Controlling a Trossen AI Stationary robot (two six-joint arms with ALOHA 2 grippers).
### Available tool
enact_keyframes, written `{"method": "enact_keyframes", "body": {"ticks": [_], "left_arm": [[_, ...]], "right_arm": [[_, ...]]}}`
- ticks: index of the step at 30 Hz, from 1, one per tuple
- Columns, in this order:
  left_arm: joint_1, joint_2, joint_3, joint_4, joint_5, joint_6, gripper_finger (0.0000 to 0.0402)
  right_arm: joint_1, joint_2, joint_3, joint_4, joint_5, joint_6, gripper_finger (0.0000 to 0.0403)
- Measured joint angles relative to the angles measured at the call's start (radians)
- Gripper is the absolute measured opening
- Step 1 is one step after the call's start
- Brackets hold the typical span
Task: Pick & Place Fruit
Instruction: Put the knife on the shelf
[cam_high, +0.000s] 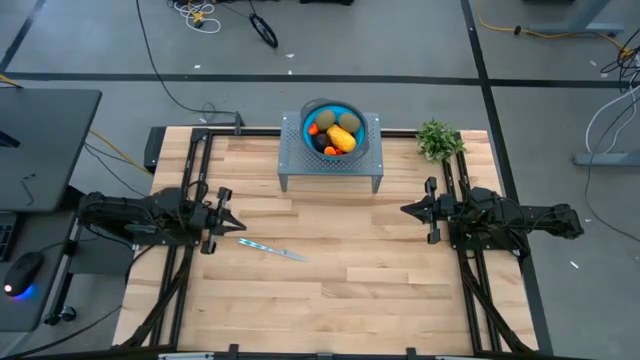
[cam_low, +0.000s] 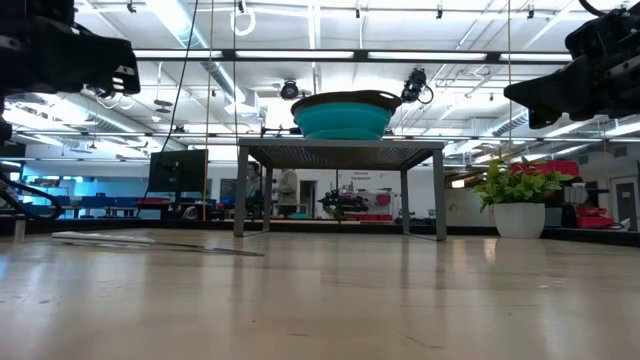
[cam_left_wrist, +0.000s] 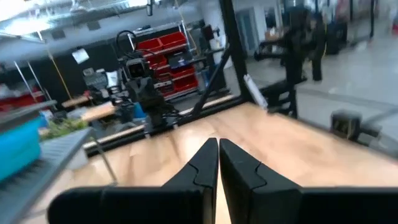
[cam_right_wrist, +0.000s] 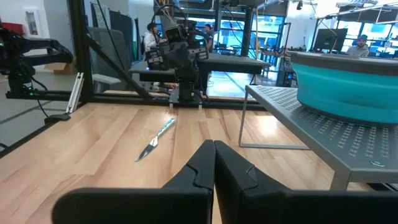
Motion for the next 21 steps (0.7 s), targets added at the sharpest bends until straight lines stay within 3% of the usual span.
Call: {"method": "enact_keyframes", "body": {"ticks": [6, 12, 21], "left_arm": [[0.0, 0.0, 0.003, 0.035, -0.014, -0.164, 0.0024], [0.0, 0.023, 0.07, 0.01, -0.089, -0.176, 0.0007], [0.0, 0.162, 0.183, -0.043, -0.179, -0.168, 0.0011]], "right_arm": [[0.0, 0.0, 0.0, 0.0, 0.0, 0.0, 0.0007], [0.0, 0.0, 0.0, 0.0, 0.0, 0.0, 0.0007], [0.0, 0.0, 0.0, 0.0, 0.0, 0.0, 0.0007]]}}
